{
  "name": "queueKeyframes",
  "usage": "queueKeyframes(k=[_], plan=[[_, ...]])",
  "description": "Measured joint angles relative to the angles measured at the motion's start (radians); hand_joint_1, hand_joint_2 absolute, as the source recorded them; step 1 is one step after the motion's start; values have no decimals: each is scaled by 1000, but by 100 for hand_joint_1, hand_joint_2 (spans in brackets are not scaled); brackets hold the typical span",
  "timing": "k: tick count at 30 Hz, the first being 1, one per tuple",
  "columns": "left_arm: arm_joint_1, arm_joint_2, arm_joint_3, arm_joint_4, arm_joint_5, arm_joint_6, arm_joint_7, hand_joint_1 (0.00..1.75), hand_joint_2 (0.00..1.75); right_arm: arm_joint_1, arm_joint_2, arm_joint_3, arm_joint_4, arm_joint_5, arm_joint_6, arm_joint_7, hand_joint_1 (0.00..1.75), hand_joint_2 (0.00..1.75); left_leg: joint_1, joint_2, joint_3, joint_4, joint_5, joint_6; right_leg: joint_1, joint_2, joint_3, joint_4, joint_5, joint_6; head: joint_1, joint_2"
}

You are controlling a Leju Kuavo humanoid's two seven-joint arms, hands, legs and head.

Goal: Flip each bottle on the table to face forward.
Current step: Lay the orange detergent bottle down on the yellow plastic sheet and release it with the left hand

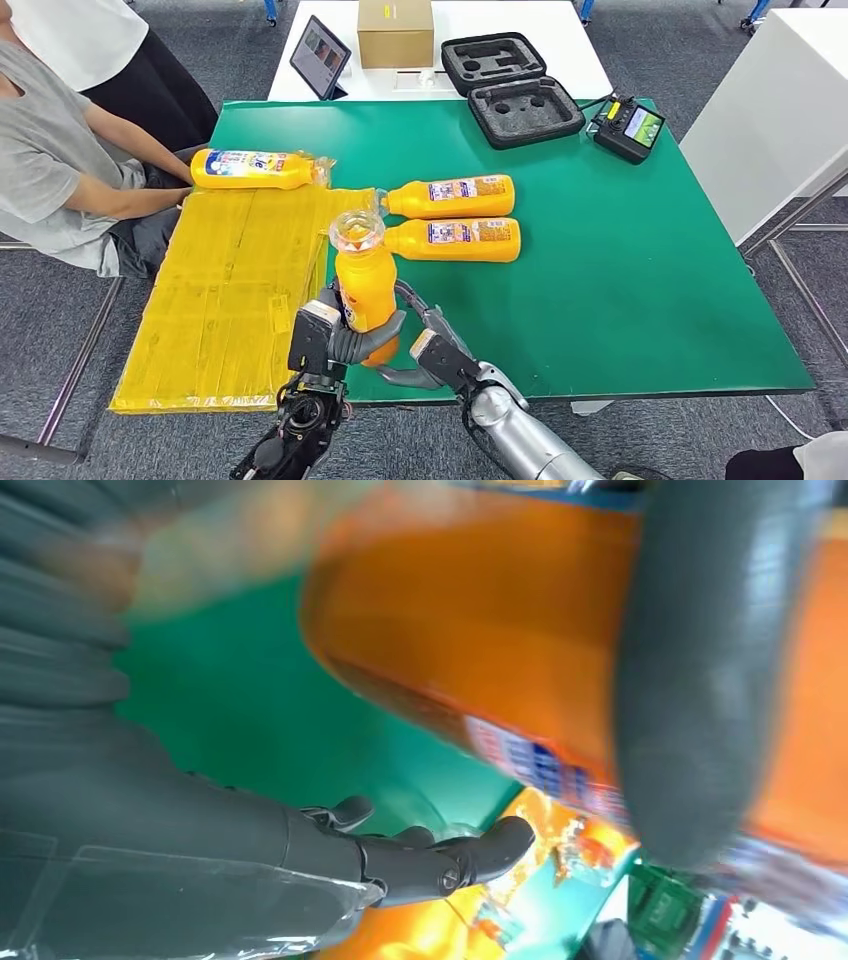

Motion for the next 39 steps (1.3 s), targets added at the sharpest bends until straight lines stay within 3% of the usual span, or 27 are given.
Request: queueKeyframes(k=[7,14,18,24,33,39], plan=[[3,32,1,-21,-110,75,0,175,175,33,0,-5,5,-16,-6,0,0,175,0,0,0,0,0,0,0,0,0,0,0,0,0,0],[-1,92,-1,-5,-371,212,31,175,175,77,-3,-31,1,-29,-17,0,0,175,0,0,0,0,0,0,0,0,0,0,0,0,0,0],[-13,134,8,19,-638,245,130,175,175,99,-4,-51,-8,-34,-19,0,0,175,0,0,0,0,0,0,0,0,0,0,0,0,0,0],[-48,183,70,43,-1103,245,357,175,175,117,-4,-77,-18,-42,-6,0,0,175,0,0,0,0,0,0,0,0,-1,0,0,0,0,0],[-130,233,93,114,-1340,245,570,175,175,109,6,-101,-12,-60,23,0,0,175,0,0,0,0,1,-1,0,0,-1,0,0,0,0,0],[-162,251,104,180,-1405,214,635,175,175,95,18,-104,6,-69,32,0,0,175,0,0,-1,0,1,-1,0,0,-1,0,0,0,0,0]])
